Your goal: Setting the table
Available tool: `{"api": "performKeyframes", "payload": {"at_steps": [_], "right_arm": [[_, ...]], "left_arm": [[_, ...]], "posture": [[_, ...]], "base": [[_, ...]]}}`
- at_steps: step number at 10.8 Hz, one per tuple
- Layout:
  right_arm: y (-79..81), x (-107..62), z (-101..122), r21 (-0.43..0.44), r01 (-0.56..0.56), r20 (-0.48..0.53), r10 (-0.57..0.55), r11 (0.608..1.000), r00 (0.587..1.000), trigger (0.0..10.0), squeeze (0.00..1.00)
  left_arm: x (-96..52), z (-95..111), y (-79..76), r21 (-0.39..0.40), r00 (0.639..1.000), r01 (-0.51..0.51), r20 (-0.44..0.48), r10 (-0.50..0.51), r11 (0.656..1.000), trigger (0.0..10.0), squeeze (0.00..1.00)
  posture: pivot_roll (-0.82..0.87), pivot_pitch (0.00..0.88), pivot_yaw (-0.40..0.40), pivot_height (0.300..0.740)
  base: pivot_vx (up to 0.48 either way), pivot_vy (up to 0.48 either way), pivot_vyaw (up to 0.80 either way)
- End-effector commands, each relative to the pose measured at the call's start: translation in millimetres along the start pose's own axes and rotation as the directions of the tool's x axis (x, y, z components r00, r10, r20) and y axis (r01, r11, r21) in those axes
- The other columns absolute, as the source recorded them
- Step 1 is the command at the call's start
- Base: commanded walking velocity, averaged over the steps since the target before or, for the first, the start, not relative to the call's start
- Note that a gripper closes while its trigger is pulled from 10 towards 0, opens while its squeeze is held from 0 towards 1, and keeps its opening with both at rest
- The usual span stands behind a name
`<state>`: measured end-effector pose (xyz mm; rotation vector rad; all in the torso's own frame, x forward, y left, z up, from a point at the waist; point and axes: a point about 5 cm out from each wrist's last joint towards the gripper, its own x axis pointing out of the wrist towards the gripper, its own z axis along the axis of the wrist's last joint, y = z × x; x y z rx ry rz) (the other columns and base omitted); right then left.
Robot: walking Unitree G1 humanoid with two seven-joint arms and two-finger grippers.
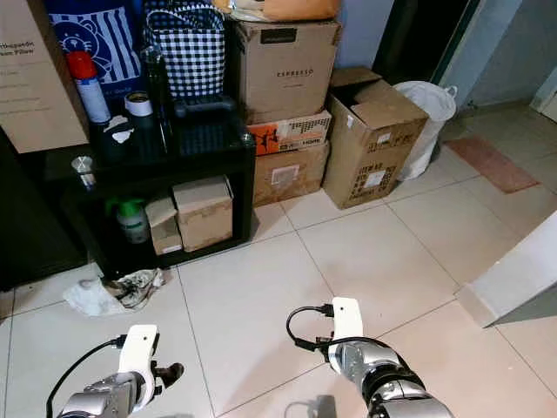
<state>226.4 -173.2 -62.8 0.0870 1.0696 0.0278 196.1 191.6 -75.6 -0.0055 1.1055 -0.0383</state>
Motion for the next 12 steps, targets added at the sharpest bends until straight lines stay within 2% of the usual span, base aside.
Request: {"api": "performKeyframes", "payload": {"at_steps": [1,3,5,6,7,8,9,10,11,12], "right_arm": [[-25.2,-2.9,-17.7,-0.013,0.089,-0.010,-0.089,0.996,0.996,10.0,0.00],[-23.7,-2.6,-15.4,-0.017,0.082,0.006,-0.082,0.997,0.997,10.0,0.00],[-22.5,-2.7,-9.6,0.037,0.059,0.043,-0.061,0.998,0.997,10.0,0.00],[-23.1,-3.3,-0.4,0.063,0.053,0.091,-0.058,0.997,0.994,10.0,1.00],[-23.0,-13.1,58.4,0.004,-0.014,0.326,0.012,1.000,0.945,10.0,1.00],[-20.2,-32.1,113.0,-0.118,0.020,0.522,0.045,0.993,0.852,10.0,1.00],[1.7,-69.6,171.1,-0.238,0.059,0.712,0.132,0.970,0.690,10.0,0.00],[11.8,-82.7,183.3,-0.238,0.038,0.739,0.155,0.971,0.656,10.0,0.00],[34.4,-110.6,196.4,-0.376,-0.053,0.737,0.333,0.925,0.588,10.0,0.00],[45.2,-129.6,191.6,-0.464,-0.140,0.692,0.457,0.875,0.559,10.0,0.00]], "left_arm": [[-1.4,-2.7,18.3,0.040,0.995,-0.099,-0.026,0.100,0.994,10.0,0.00],[-1.0,-0.8,17.6,0.038,0.995,-0.101,-0.016,0.101,0.994,10.0,0.00],[-1.6,-0.6,21.3,0.022,0.993,-0.117,0.006,0.117,0.993,10.0,0.00],[-2.3,1.0,25.5,0.008,0.991,-0.134,0.032,0.133,0.991,10.0,1.00],[-10.2,32.9,40.9,0.036,0.955,-0.168,0.253,0.153,0.985,10.0,1.00],[-28.9,71.8,47.3,0.056,0.866,-0.159,0.487,0.112,0.986,10.0,1.00],[-82.5,120.8,41.1,0.134,0.664,-0.199,0.747,0.033,0.971,10.0,1.00],[-100.5,135.1,33.8,0.158,0.610,-0.214,0.792,0.005,0.964,10.0,1.00],[-128.5,155.1,9.0,0.241,0.538,-0.208,0.837,-0.095,0.948,10.0,0.00],[-143.3,159.5,-14.0,0.312,0.493,-0.212,0.852,-0.174,0.926,10.0,0.00]], "posture": [[0.05,0.000,-0.099,0.740],[0.05,0.000,-0.099,0.740],[0.05,0.000,-0.098,0.740],[0.06,0.000,-0.096,0.740],[0.04,0.000,-0.083,0.740],[0.03,0.000,-0.087,0.740],[0.02,0.000,-0.107,0.740],[0.02,0.000,-0.113,0.740],[0.02,0.000,-0.132,0.740],[0.01,0.000,-0.152,0.740]], "base": [[0.000,0.000,0.00],[0.000,0.000,0.00],[0.000,0.000,0.00],[0.000,0.000,0.00],[0.000,0.000,0.00],[0.000,0.000,0.00],[0.000,0.000,0.00],[0.000,0.000,0.00],[0.000,0.000,0.00],[0.000,0.000,0.00]]}}
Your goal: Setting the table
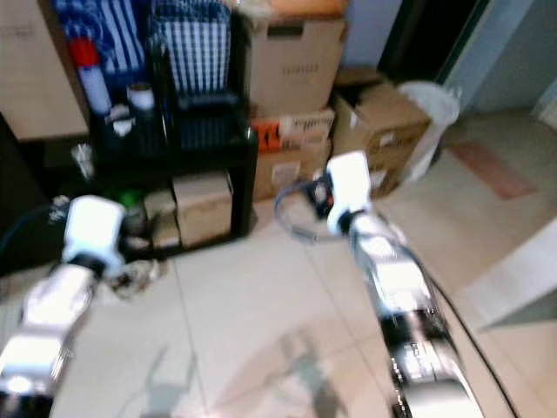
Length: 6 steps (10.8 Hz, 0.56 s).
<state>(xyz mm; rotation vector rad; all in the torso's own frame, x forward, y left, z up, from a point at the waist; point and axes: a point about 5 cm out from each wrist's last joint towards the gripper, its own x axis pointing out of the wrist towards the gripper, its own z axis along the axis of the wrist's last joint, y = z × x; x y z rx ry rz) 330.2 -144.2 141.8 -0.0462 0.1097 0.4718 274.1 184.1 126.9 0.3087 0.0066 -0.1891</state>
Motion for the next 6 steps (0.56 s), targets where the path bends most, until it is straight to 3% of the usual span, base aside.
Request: {"api": "performKeyframes", "payload": {"at_steps": [1,3,4,6], "right_arm": [[5.3,-12.3,10.3,0.029,-0.040,0.020,0.040,0.999,0.999,10.0,0.00],[16.6,-33.8,9.0,0.027,-0.044,0.011,0.044,0.999,0.999,10.0,0.00],[12.4,-46.5,5.7,0.025,0.023,-0.012,-0.023,0.999,1.000,10.0,0.00],[-0.6,-58.4,8.0,0.041,0.199,0.006,-0.200,0.979,0.980,10.0,0.00]], "left_arm": [[-3.9,8.7,-17.2,0.002,0.998,0.056,-0.011,-0.056,0.998,10.0,0.00],[-11.6,16.0,-29.7,0.018,0.999,0.030,-0.022,-0.029,0.999,10.0,0.00],[-11.4,23.3,-33.2,0.026,1.000,-0.001,-0.018,0.002,1.000,10.0,0.00],[-6.4,41.2,-29.6,-0.032,0.999,-0.008,0.045,0.010,0.999,10.0,0.00]], "posture": [[-0.01,0.000,-0.181,0.740],[-0.03,0.000,-0.228,0.740],[-0.01,0.000,-0.211,0.740],[-0.04,0.012,-0.087,0.740]], "base": [[0.000,0.000,0.00],[0.000,0.000,0.00],[0.000,0.000,0.00],[0.000,0.000,0.00]]}}
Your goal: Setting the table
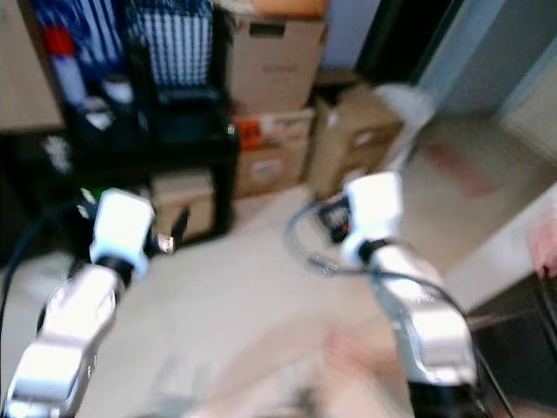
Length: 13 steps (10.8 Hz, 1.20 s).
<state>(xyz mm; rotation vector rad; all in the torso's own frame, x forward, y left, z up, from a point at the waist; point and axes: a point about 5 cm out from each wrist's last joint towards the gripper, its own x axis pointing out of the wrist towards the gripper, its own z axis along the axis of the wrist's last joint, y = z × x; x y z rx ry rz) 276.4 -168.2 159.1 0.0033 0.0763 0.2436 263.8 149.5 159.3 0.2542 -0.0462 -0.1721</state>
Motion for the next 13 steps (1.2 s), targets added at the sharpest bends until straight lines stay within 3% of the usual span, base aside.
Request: {"api": "performKeyframes", "payload": {"at_steps": [1,2,4,6,7,8,10,13], "right_arm": [[-7.1,-8.3,-0.9,0.035,0.083,-0.012,-0.082,0.996,0.997,10.0,0.00],[-3.6,-13.7,-4.2,0.092,0.127,-0.033,-0.124,0.988,0.992,10.0,0.00],[-3.4,-21.0,-7.1,0.126,0.215,-0.012,-0.215,0.968,0.976,10.0,0.00],[-1.1,-37.5,7.9,0.075,0.246,0.127,-0.254,0.966,0.959,10.0,0.00],[-0.5,-43.4,7.1,0.080,0.247,0.130,-0.255,0.966,0.958,10.0,0.00],[2.9,-44.8,6.3,0.018,0.219,0.133,-0.219,0.976,0.967,10.0,0.00],[2.5,-37.3,0.2,-0.002,0.272,0.118,-0.270,0.962,0.956,10.0,0.00],[7.5,-36.6,-3.5,-0.014,0.244,0.087,-0.242,0.970,0.966,10.0,0.00]], "left_arm": [[-0.6,6.7,-0.6,-0.059,0.999,0.001,0.043,0.002,0.998,10.0,0.00],[-4.6,6.8,4.7,-0.099,0.998,-0.020,0.060,0.026,0.995,10.0,0.00],[-14.1,8.2,11.7,-0.110,0.995,-0.053,0.083,0.062,0.993,10.0,0.00],[-39.7,-0.3,26.9,-0.121,0.977,-0.183,0.083,0.194,0.976,10.0,0.00],[-46.0,-2.5,29.4,-0.131,0.974,-0.205,0.068,0.215,0.970,10.0,0.00],[-52.4,-4.8,28.9,-0.100,0.978,-0.198,0.039,0.203,0.975,10.0,0.00],[-49.5,-0.9,15.9,-0.107,0.989,-0.136,0.051,0.142,0.985,10.0,0.00],[-45.9,-3.1,1.0,-0.089,0.999,-0.023,0.039,0.027,0.996,10.0,0.00]], "posture": [[-0.04,0.025,-0.022,0.740],[-0.04,0.035,0.012,0.740],[-0.01,0.047,0.002,0.740],[0.03,0.040,-0.042,0.740],[0.04,0.033,-0.052,0.740],[0.05,0.020,-0.071,0.740],[0.06,0.001,-0.089,0.740],[0.03,0.000,-0.091,0.740]], "base": [[0.000,0.000,-0.49],[0.000,0.000,-0.80],[0.000,0.000,-0.80],[0.000,0.000,-0.80],[0.000,0.000,-0.80],[0.000,0.000,-0.80],[0.000,0.000,-0.80],[0.000,0.160,-0.80]]}}
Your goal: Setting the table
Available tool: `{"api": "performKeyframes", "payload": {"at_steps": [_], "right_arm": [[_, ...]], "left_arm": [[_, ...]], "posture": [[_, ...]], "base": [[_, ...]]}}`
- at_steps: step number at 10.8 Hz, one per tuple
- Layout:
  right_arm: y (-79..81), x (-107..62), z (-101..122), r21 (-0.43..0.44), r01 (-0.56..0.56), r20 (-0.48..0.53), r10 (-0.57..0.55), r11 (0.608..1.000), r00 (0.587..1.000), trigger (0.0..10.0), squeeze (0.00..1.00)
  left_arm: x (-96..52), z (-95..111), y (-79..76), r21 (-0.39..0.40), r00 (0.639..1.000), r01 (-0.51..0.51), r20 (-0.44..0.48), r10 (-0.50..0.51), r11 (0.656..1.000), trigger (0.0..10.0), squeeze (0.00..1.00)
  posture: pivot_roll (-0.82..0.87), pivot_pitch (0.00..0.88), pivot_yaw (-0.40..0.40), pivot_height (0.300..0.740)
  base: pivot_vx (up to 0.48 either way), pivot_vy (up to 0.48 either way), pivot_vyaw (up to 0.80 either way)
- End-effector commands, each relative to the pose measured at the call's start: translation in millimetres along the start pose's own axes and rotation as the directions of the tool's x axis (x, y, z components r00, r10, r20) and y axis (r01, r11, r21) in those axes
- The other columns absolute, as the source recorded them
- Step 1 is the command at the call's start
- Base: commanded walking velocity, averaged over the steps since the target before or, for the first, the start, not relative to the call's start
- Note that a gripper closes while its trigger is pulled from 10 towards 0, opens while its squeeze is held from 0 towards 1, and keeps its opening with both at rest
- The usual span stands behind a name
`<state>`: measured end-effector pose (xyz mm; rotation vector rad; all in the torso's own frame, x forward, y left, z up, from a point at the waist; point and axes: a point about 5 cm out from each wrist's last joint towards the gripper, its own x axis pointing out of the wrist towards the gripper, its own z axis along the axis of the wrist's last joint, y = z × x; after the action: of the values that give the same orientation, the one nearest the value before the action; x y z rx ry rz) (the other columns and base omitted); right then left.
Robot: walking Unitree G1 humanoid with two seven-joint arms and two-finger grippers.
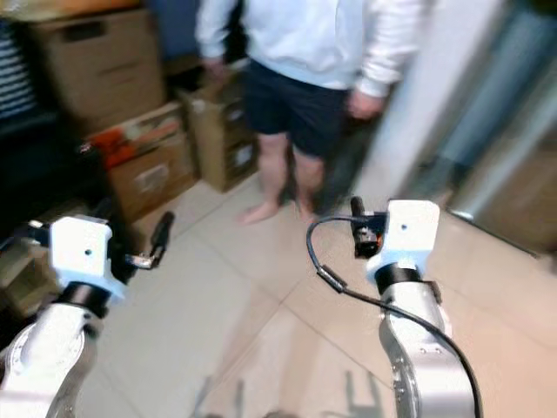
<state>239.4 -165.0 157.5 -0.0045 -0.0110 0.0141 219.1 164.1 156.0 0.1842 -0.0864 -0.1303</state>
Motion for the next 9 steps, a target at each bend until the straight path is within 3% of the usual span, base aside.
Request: {"api": "performKeyframes", "payload": {"at_steps": [1,3,4,5,7,9], "right_arm": [[-7.4,-2.8,0.9,-0.023,0.025,-0.008,-0.025,0.999,1.000,10.0,0.00],[-12.1,-3.3,-2.1,-0.021,0.061,-0.064,-0.062,0.998,0.996,10.0,0.00],[-11.2,-1.8,-0.7,-0.014,0.052,-0.065,-0.053,0.999,0.996,10.0,0.00],[-12.5,1.3,-2.4,0.052,0.066,-0.079,-0.062,0.996,0.995,10.0,0.00],[-12.6,0.7,-3.4,0.058,0.073,-0.097,-0.067,0.996,0.993,10.0,0.00],[-14.4,-1.6,1.4,0.064,0.101,-0.091,-0.095,0.993,0.991,10.0,0.00]], "left_arm": [[3.7,-0.1,-4.6,0.006,1.000,0.026,-0.011,-0.026,1.000,10.0,0.00],[12.5,1.9,1.0,0.026,1.000,-0.015,-0.015,0.015,1.000,10.0,0.00],[10.1,-1.3,4.9,0.043,0.998,-0.039,-0.040,0.040,0.998,10.0,0.00],[6.6,-1.7,10.2,0.049,0.996,-0.070,-0.055,0.073,0.996,10.0,0.00],[7.1,-1.7,14.1,0.042,0.993,-0.092,-0.065,0.095,0.995,10.0,0.00],[10.5,-2.1,10.3,-0.026,0.995,-0.042,-0.088,0.040,0.999,10.0,0.00]], "posture": [[0.02,0.000,-0.088,0.740],[0.03,0.000,-0.082,0.740],[0.04,0.000,-0.102,0.740],[0.05,0.000,-0.121,0.740],[0.04,0.000,-0.113,0.740],[0.03,0.000,-0.104,0.740]], "base": [[0.000,0.480,-0.80],[0.000,0.480,-0.80],[0.000,0.480,-0.80],[0.000,0.480,-0.80],[0.000,0.480,-0.80],[0.000,0.000,-0.80]]}}
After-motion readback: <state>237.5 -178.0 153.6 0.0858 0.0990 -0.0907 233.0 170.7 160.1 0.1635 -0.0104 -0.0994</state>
